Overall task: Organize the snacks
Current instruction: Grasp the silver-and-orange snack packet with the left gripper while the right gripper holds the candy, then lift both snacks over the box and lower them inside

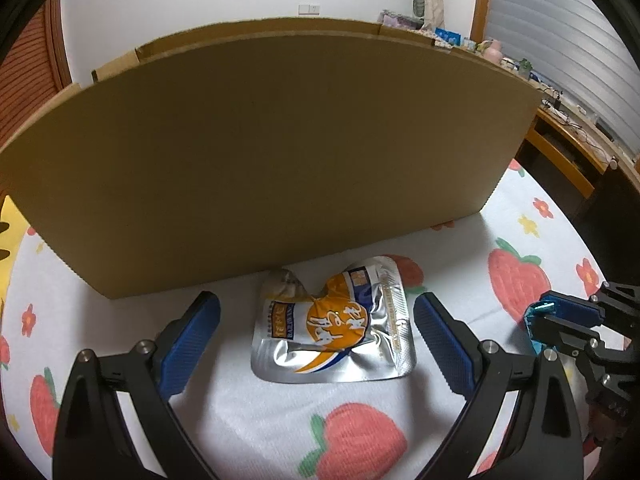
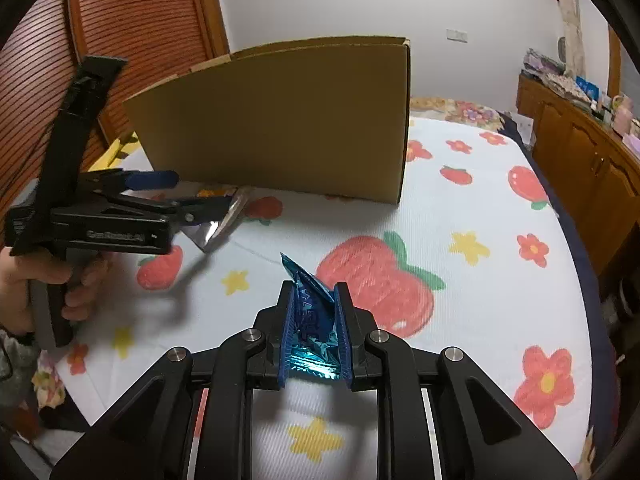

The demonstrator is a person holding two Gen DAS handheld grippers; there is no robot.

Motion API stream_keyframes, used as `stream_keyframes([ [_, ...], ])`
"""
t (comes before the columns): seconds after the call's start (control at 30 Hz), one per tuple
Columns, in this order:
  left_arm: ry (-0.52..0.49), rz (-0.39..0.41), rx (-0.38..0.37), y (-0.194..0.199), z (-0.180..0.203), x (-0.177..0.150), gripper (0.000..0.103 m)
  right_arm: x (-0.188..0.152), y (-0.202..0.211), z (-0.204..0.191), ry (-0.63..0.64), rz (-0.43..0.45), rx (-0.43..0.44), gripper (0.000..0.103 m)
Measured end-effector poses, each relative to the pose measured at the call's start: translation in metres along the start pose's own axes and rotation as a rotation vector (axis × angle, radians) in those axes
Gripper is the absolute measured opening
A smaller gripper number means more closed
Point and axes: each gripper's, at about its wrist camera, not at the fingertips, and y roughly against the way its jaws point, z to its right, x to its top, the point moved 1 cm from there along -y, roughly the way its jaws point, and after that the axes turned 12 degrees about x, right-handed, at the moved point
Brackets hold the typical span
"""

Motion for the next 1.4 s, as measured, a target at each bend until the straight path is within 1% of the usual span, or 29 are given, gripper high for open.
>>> stream_keyframes([
  [0.2, 0.007, -0.049, 0.018, -0.014, 0.001, 0.001, 0.098, -0.001, -0.003, -0.003, 0.018, -0.005, 0.000, 0.017],
  [0.33, -0.004, -0.046, 0.025, -0.013, 0.002, -0.001, 0.098, -0.002, -0.003, -0.006, 0.033, -0.004, -0.003, 0.017],
  [0.47, -0.004, -0.040, 0.003, -0.009, 0.000, -0.003, 0.095, -0.002, -0.003, -0.006, 0.029, -0.002, -0.002, 0.017],
  [0.53, 0.001, -0.030, 0.002, -0.006, -0.002, -0.004, 0.087, -0.002, -0.003, -0.006, 0.032, -0.002, -0.004, 0.017],
  [0.6, -0.002, -0.019, 0.001, -0.002, -0.004, -0.006, 0.070, -0.002, -0.003, -0.006, 0.033, -0.003, -0.005, 0.017],
  [0.67, 0.001, -0.005, -0.016, 0.004, -0.006, -0.011, 0.055, -0.002, -0.003, -0.007, 0.033, -0.003, -0.006, 0.017],
  [0.7, 0.006, -0.005, -0.036, 0.007, -0.008, -0.014, 0.055, -0.002, -0.003, -0.006, 0.033, -0.003, -0.006, 0.017],
  [0.8, 0.010, -0.002, -0.056, 0.013, -0.010, -0.020, 0.054, -0.002, -0.003, -0.006, 0.033, -0.002, -0.007, 0.017],
  [0.87, 0.025, 0.006, -0.082, 0.019, -0.011, -0.023, 0.054, -0.002, -0.003, -0.006, 0.032, -0.003, -0.006, 0.017],
  [1.0, 0.029, 0.056, -0.064, 0.036, -0.015, -0.037, 0.054, -0.002, -0.004, -0.007, 0.034, -0.002, -0.008, 0.017],
  [1.1, 0.038, 0.074, -0.063, 0.047, -0.016, -0.045, 0.054, -0.002, -0.004, -0.007, 0.034, -0.001, -0.009, 0.017],
  [1.4, 0.073, 0.122, -0.069, 0.069, -0.033, -0.046, 0.055, -0.002, -0.003, -0.007, 0.037, 0.003, -0.006, 0.017],
])
